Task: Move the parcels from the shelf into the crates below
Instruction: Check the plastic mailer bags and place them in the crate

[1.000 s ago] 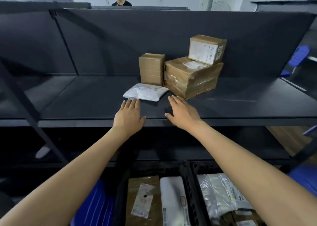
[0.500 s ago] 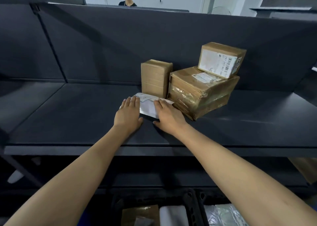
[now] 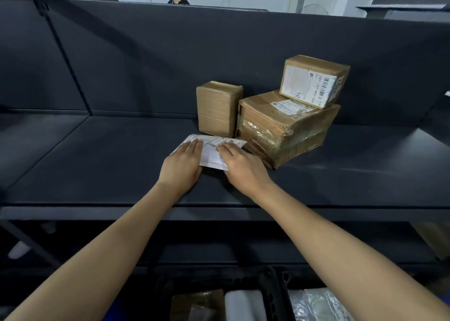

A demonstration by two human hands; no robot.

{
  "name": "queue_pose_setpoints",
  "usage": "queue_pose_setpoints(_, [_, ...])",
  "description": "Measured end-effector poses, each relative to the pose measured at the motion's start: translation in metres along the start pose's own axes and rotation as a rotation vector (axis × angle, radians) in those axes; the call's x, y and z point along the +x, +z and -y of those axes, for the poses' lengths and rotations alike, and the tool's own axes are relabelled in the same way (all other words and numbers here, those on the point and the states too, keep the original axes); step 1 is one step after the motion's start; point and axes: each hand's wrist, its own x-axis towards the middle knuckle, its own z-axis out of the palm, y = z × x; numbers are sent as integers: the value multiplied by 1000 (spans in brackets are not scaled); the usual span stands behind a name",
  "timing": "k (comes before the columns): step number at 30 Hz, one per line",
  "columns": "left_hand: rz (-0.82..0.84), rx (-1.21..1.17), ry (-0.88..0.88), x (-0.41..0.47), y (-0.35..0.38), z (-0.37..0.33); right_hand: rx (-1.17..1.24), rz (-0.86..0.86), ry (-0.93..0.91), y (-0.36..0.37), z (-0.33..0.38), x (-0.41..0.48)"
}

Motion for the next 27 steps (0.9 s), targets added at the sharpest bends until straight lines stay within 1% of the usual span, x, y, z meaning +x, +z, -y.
queue_pose_setpoints(3, [-99,-86,25,-27,-22,-12,12,-181,-90,-20,2,-27])
queue_pose_setpoints(5, [-105,-163,41,-47,-37,-20,0,-287,-170,-33,1,-50])
queue_pose_setpoints(6, [-76,-215,62,-58,-45,-23,-14,-313,-216,-41,0,-62])
queue_pose_setpoints(8, [29,-333,127,-78,-64,-28,-34,-341,-299,-55,-4,-89])
queue_pose_setpoints(10, [155,-501,130,-96,-86,-31,-36,-356,-350,-69,-8,-116])
queue_pose_setpoints(12, [239,-682,61,-109,-102,-35,-27,-371,-395,-82,-10,-142])
queue_pose_setpoints(15, [299,-844,-115,-115,-117,-45,22,-371,-486,-100,-9,-173])
queue_pose_setpoints(16, [360,-899,-169,-116,-122,-48,51,-359,-511,-106,-8,-181])
queue_pose_setpoints(18, [568,-992,-192,-120,-130,-53,98,-327,-544,-112,-7,-197])
queue_pose_setpoints(20, [747,-1037,-165,-129,-132,-60,150,-291,-544,-115,-8,-211])
queue_pose_setpoints(21, [791,-1065,-178,-135,-130,-63,173,-276,-525,-116,-10,-217])
queue_pose_setpoints(25, [914,-1338,-368,-164,-123,-79,258,-265,-430,-120,-14,-235])
queue_pose_setpoints(27, [942,-1453,-451,-178,-122,-88,275,-283,-395,-118,-14,-242])
